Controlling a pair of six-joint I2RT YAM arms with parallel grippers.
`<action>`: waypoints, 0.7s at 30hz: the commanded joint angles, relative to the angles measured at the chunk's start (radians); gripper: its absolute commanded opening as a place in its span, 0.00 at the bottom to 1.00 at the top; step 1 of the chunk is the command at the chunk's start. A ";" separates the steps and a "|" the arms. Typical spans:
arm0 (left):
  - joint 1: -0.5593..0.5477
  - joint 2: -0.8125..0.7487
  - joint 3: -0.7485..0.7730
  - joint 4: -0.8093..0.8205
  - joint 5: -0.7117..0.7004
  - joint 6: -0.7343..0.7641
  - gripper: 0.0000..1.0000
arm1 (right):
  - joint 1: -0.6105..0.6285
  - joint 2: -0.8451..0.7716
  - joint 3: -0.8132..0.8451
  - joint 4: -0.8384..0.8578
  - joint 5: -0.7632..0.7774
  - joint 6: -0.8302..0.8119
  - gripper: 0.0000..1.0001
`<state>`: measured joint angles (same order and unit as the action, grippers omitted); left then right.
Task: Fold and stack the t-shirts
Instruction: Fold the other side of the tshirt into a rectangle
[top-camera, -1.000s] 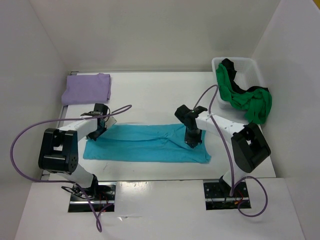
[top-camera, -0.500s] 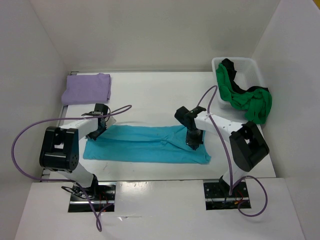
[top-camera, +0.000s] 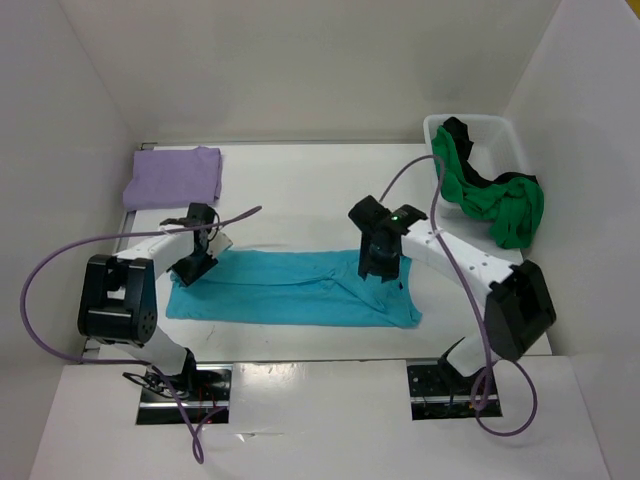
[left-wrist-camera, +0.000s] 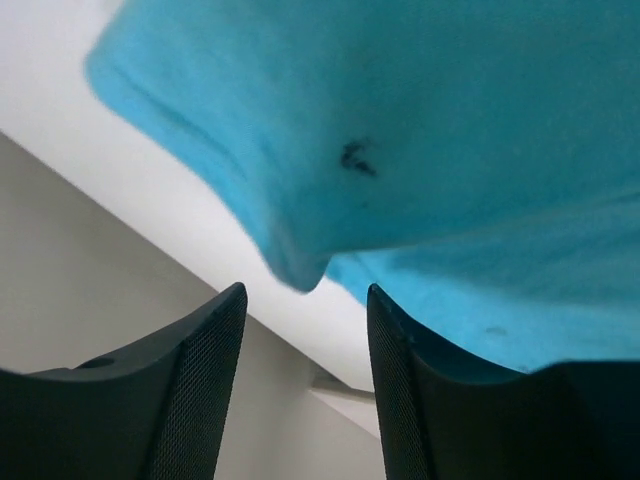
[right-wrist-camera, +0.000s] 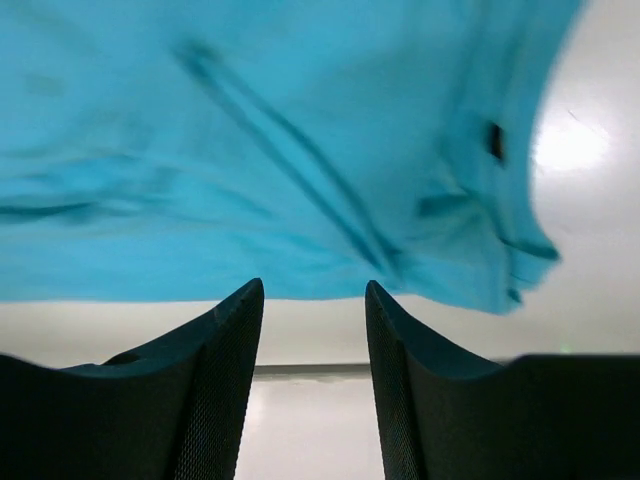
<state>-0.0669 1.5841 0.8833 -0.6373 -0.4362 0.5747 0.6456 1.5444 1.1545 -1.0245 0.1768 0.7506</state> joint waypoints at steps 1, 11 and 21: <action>0.006 -0.073 0.069 -0.119 0.022 -0.016 0.59 | 0.015 -0.113 0.073 0.198 -0.068 -0.042 0.51; 0.119 -0.066 0.102 -0.075 -0.047 0.007 0.63 | 0.015 0.231 0.240 0.319 -0.054 -0.112 0.67; 0.131 -0.018 0.092 -0.075 -0.007 -0.024 0.63 | 0.015 0.322 0.202 0.388 -0.106 -0.135 0.55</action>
<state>0.0624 1.5551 0.9676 -0.6991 -0.4614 0.5694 0.6533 1.8828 1.3617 -0.7151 0.0944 0.6292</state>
